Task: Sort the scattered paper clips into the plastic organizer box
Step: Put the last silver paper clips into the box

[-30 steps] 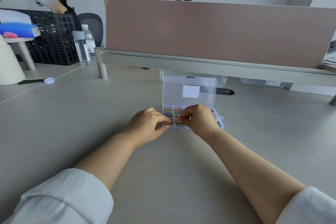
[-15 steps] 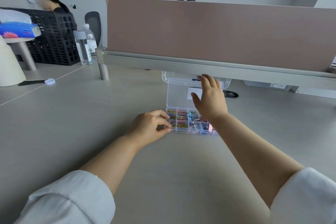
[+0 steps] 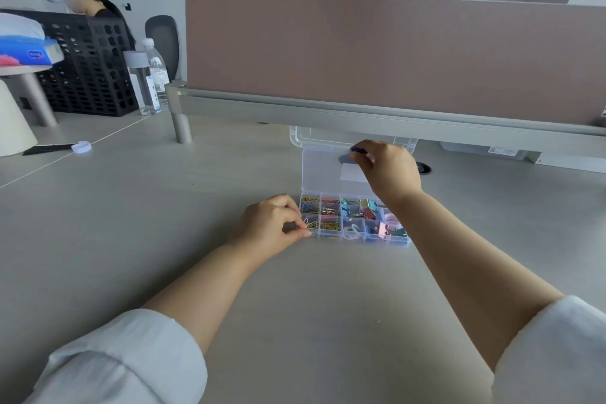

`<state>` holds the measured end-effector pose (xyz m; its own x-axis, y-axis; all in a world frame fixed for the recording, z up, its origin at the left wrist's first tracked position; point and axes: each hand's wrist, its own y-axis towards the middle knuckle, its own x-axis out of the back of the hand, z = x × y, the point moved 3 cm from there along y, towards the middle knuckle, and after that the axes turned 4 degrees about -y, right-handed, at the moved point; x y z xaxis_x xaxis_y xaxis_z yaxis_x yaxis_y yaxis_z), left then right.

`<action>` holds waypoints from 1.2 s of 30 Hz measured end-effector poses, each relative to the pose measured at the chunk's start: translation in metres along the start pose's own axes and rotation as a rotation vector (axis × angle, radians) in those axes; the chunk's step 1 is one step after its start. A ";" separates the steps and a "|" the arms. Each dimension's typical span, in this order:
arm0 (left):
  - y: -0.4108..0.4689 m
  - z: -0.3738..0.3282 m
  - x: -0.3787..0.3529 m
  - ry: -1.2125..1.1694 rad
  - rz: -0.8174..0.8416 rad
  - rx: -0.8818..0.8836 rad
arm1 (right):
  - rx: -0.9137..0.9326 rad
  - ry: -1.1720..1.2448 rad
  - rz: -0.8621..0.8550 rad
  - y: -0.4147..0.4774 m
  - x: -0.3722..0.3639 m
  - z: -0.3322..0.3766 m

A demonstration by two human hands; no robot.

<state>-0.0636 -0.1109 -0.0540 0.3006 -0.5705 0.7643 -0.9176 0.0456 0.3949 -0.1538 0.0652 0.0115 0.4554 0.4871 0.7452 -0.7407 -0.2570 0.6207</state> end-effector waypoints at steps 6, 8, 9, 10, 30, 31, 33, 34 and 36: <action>0.001 -0.006 -0.006 0.002 -0.034 0.064 | 0.014 0.060 0.135 -0.020 0.012 -0.001; 0.003 -0.006 -0.009 -0.044 -0.057 0.095 | 0.009 0.086 0.224 -0.030 0.017 -0.003; 0.003 -0.008 -0.011 -0.090 -0.064 0.110 | 0.008 0.091 0.273 -0.035 0.018 -0.005; 0.003 -0.010 -0.012 -0.136 -0.069 0.123 | 0.004 0.089 0.322 -0.041 0.018 -0.007; 0.007 -0.033 -0.025 0.262 0.147 -0.070 | 0.054 -0.034 0.396 -0.087 0.019 -0.019; 0.008 -0.034 -0.026 0.270 0.158 -0.077 | 0.043 -0.013 0.389 -0.086 0.019 -0.020; 0.008 -0.034 -0.026 0.275 0.166 -0.088 | 0.007 -0.011 0.395 -0.084 0.018 -0.023; 0.008 -0.034 -0.026 0.271 0.167 -0.091 | -0.010 -0.013 0.399 -0.084 0.017 -0.024; 0.007 -0.033 -0.025 0.256 0.175 -0.095 | -0.026 0.002 0.406 -0.084 0.015 -0.025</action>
<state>-0.0695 -0.0690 -0.0536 0.2075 -0.3227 0.9235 -0.9363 0.2078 0.2830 -0.0975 0.1153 -0.0356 0.1227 0.3521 0.9279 -0.8722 -0.4079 0.2700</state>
